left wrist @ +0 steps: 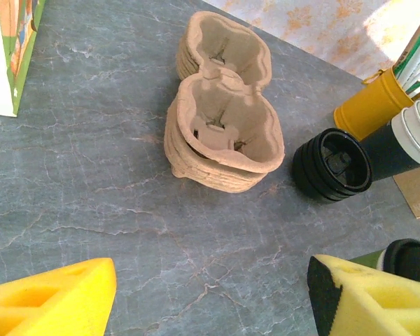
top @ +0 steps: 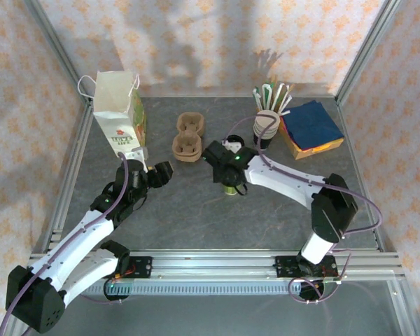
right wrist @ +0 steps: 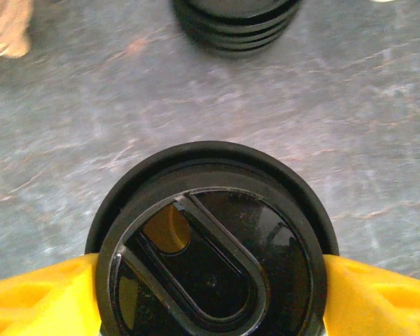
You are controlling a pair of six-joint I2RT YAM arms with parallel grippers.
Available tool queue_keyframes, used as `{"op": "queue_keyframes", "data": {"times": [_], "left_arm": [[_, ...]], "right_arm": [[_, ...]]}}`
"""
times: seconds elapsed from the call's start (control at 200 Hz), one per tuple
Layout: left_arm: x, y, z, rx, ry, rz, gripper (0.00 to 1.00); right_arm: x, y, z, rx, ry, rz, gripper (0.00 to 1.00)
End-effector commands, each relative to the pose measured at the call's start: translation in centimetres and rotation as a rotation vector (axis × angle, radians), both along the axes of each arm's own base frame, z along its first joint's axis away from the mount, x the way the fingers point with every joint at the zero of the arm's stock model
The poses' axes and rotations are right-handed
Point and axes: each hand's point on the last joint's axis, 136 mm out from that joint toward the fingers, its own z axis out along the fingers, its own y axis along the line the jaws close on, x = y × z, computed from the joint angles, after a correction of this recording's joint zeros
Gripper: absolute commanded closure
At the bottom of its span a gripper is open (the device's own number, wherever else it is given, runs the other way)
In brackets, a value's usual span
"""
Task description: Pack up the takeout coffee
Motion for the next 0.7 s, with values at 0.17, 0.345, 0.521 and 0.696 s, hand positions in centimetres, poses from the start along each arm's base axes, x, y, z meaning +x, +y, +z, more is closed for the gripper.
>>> {"op": "queue_keyframes", "data": {"times": [0.17, 0.345, 0.521, 0.696], "left_arm": [[0.0, 0.3, 0.6, -0.012, -0.022, 0.008, 0.26], [-0.1, 0.3, 0.8, -0.004, -0.023, 0.004, 0.26], [0.0, 0.2, 0.8, -0.017, -0.026, 0.002, 0.26], [0.0, 0.0, 0.6, -0.030, -0.024, -0.004, 0.26]], "right_arm": [[2.5, -7.4, 0.2, -0.004, -0.029, -0.148, 0.24], [3.6, -11.1, 0.2, -0.060, -0.037, -0.207, 0.24], [4.5, -14.8, 0.3, -0.034, -0.053, -0.295, 0.24], [5.8, -18.0, 0.8, 0.004, -0.081, -0.382, 0.24]]}}
